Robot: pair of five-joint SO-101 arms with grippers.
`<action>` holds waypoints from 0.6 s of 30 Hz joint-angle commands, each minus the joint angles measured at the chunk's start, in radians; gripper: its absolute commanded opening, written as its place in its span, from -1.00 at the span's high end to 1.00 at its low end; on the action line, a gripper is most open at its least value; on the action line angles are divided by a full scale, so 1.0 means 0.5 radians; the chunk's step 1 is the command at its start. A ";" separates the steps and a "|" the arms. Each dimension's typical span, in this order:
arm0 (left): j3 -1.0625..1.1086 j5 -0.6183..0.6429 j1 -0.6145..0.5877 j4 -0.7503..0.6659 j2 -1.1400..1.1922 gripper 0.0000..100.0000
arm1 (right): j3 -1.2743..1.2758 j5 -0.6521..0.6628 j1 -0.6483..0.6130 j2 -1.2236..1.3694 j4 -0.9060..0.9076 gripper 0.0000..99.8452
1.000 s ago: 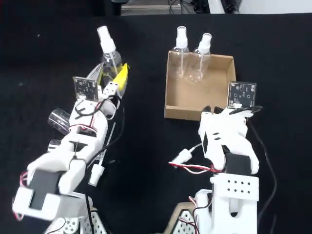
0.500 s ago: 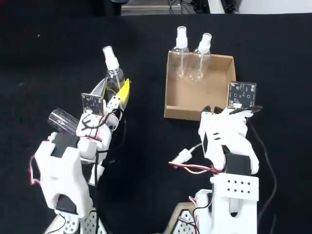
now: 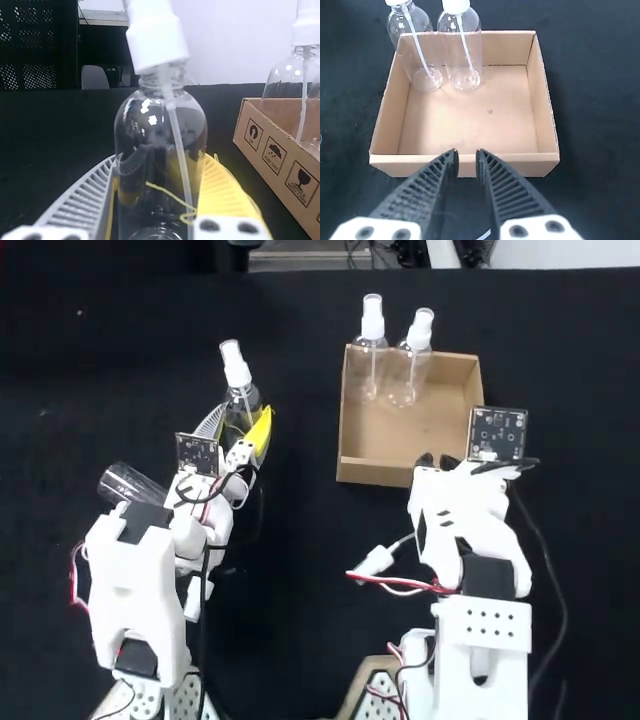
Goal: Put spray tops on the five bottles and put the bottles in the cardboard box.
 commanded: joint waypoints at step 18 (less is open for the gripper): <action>-0.422 -0.012 -0.066 -0.043 0.307 0.94 | -0.005 -0.012 0.006 -0.032 -0.061 0.91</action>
